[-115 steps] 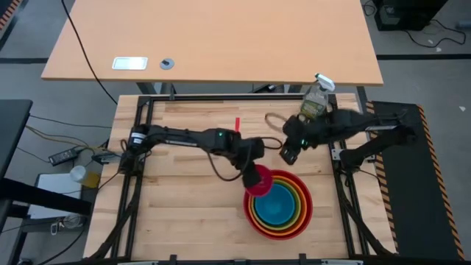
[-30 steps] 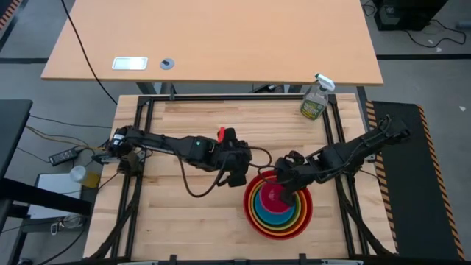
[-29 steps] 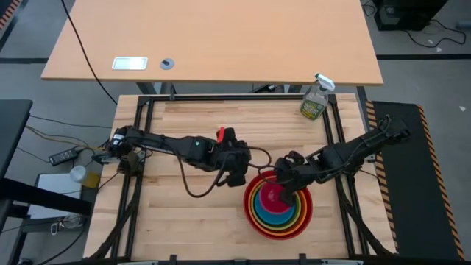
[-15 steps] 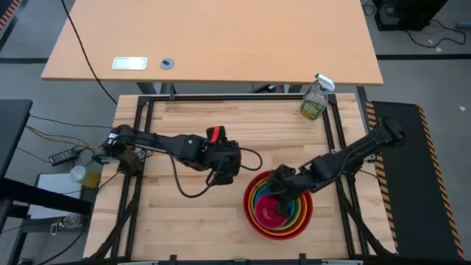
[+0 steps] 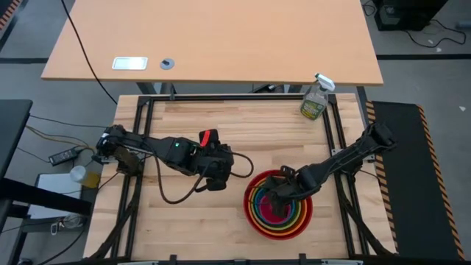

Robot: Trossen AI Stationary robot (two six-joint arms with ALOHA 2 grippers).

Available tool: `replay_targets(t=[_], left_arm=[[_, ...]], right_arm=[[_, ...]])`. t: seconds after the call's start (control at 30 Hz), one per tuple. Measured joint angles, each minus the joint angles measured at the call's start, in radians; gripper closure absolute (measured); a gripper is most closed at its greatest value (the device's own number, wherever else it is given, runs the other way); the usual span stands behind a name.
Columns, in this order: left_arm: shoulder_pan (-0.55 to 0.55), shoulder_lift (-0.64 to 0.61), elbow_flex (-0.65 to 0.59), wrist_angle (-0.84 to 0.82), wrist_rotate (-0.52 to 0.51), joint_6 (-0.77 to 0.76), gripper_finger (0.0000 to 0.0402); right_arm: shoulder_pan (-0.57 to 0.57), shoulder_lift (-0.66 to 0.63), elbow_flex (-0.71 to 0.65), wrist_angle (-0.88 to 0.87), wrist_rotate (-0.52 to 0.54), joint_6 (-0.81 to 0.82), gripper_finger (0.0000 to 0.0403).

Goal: Nest bowls inside each other
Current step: Stack the red bowl on top of the blue bowl, then return to Home Position

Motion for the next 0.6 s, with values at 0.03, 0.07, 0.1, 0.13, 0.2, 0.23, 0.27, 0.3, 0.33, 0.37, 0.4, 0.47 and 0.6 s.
replay_targets(t=[0.03,0.07,0.1,0.13,0.2,0.23,0.27,0.3,0.33,0.37,0.4,0.47,0.6], left_arm=[[0.000,0.000,0.000,-0.001,0.000,0.000,0.0166],[0.000,0.000,0.000,0.000,0.000,-0.001,0.0166],[0.001,0.000,0.000,0.001,0.000,-0.007,0.0166],[0.001,0.000,0.000,0.002,0.000,-0.021,0.0166],[0.001,0.000,0.000,0.004,-0.001,-0.061,0.0167],[0.001,0.000,0.000,0.005,-0.004,-0.071,0.0169],[-0.001,-0.001,0.000,0.008,-0.012,-0.070,0.0171],[-0.005,-0.002,0.000,0.010,-0.026,-0.059,0.0174],[-0.009,-0.003,0.000,0.009,-0.043,-0.043,0.0177],[-0.016,-0.003,0.000,0.008,-0.069,-0.029,0.0182],[-0.024,-0.003,0.000,0.007,-0.097,-0.016,0.0187],[-0.043,-0.003,0.000,0.006,-0.149,0.007,0.0197],[-0.071,-0.021,-0.034,0.019,-0.225,0.032,0.0215]], right_arm=[[0.000,0.004,0.000,0.011,-0.010,-0.002,0.0350],[0.000,0.003,0.001,0.022,-0.021,-0.003,0.0341],[0.000,0.003,0.001,0.024,-0.032,-0.007,0.0330],[0.000,0.003,0.001,0.024,-0.039,-0.012,0.0318],[-0.005,-0.001,0.001,0.021,-0.051,-0.013,0.0293],[-0.009,-0.001,0.001,0.011,-0.066,-0.014,0.0280],[-0.015,0.000,0.003,-0.009,-0.088,-0.014,0.0269],[-0.024,0.000,0.006,-0.032,-0.115,-0.014,0.0258],[-0.033,0.000,0.011,-0.050,-0.144,-0.016,0.0250],[-0.040,-0.003,0.016,-0.071,-0.168,-0.018,0.0243],[-0.045,-0.008,0.019,-0.098,-0.174,-0.018,0.0239],[-0.055,-0.027,0.022,-0.139,-0.160,-0.007,0.0235],[-0.058,-0.114,0.022,-0.127,-0.067,0.016,0.0237]])
